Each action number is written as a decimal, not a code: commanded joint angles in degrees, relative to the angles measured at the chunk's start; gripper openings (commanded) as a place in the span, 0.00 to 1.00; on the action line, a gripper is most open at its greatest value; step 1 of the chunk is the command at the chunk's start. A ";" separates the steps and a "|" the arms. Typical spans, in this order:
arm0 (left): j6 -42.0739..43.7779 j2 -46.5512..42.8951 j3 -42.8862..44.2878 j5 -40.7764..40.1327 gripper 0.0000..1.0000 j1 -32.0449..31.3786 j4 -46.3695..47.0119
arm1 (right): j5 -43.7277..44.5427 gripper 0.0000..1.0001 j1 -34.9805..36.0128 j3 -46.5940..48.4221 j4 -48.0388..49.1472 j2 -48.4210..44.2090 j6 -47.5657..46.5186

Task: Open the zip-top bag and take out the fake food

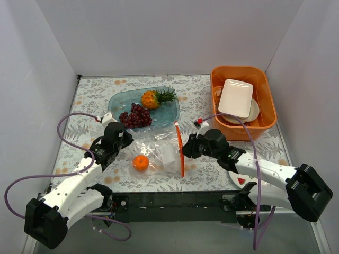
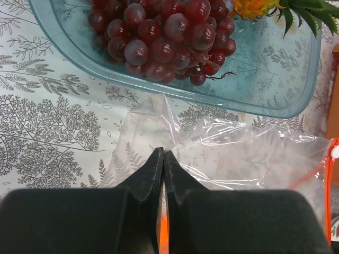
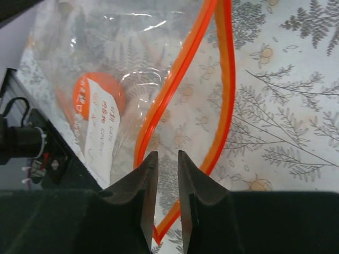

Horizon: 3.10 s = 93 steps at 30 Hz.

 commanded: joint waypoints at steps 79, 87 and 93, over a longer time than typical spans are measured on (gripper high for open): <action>-33.99 -4.32 0.86 2.31 0.22 -9.57 -33.50 | -0.94 0.37 8.50 -6.60 41.39 25.43 17.52; -37.42 -1.94 -3.72 1.96 0.21 -11.86 -28.85 | -2.26 0.39 9.46 -4.76 39.90 25.52 16.30; -38.04 -0.97 -6.79 2.49 0.12 -12.04 -25.77 | -4.19 0.43 10.87 -2.04 39.98 27.09 14.71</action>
